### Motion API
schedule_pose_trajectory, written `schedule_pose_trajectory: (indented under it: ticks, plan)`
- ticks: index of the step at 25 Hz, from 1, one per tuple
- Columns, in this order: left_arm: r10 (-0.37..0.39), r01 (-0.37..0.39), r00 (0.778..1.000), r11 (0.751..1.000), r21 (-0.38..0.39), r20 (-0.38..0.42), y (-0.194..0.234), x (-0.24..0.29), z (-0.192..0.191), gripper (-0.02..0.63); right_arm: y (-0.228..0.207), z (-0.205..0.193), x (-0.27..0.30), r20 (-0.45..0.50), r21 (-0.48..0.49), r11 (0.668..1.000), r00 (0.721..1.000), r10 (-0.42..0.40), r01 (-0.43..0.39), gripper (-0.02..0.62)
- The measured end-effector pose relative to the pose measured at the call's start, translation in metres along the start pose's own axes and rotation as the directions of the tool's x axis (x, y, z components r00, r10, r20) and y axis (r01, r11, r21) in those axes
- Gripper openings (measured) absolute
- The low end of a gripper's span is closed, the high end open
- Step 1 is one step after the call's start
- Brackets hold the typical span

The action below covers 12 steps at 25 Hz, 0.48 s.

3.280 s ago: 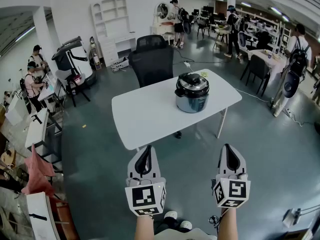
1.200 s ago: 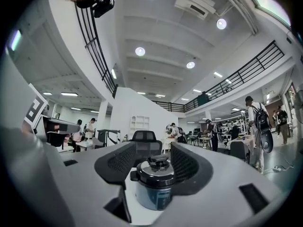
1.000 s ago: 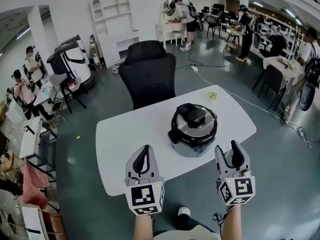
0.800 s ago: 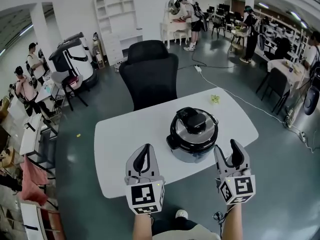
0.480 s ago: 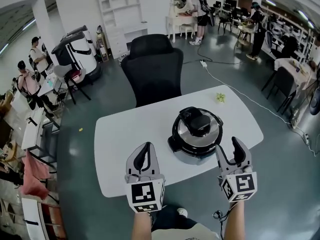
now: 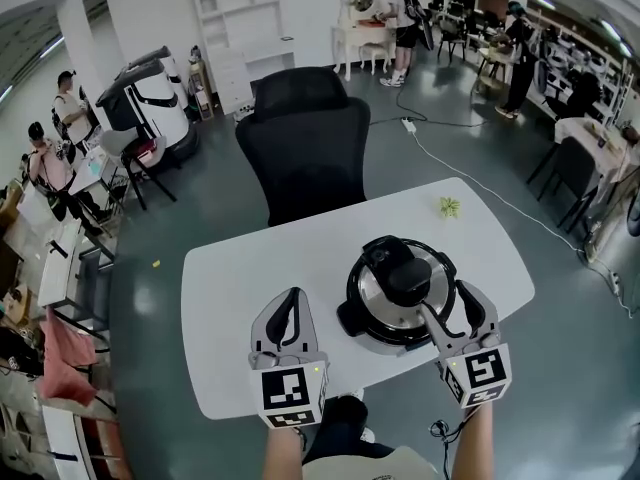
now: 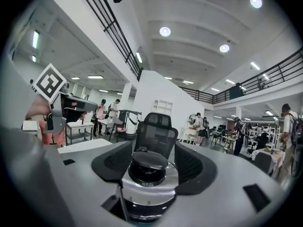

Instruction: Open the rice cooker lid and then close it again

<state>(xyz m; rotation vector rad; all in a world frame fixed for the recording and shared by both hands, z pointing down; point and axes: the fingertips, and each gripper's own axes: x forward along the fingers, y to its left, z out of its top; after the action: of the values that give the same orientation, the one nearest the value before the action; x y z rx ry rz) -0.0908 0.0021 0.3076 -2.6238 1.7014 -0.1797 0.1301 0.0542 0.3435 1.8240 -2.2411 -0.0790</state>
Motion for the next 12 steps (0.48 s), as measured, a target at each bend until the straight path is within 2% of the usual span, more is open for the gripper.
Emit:
schedule_pose_trajectory:
  ticks: [5, 12]
  plan:
    - [-0.023, 0.022, 1.000, 1.000, -0.007, -0.014, 0.014, 0.066, -0.005, 0.014, -0.009, -0.008, 0.057, -0.048, -0.021, 0.997, 0.996, 0.080, -0.081, 0.311]
    - [-0.068, 0.068, 0.997, 0.998, -0.009, -0.030, 0.023, 0.135, -0.011, 0.014, -0.022, -0.015, 0.105, -0.101, -0.046, 0.980, 0.977, 0.190, -0.195, 0.331]
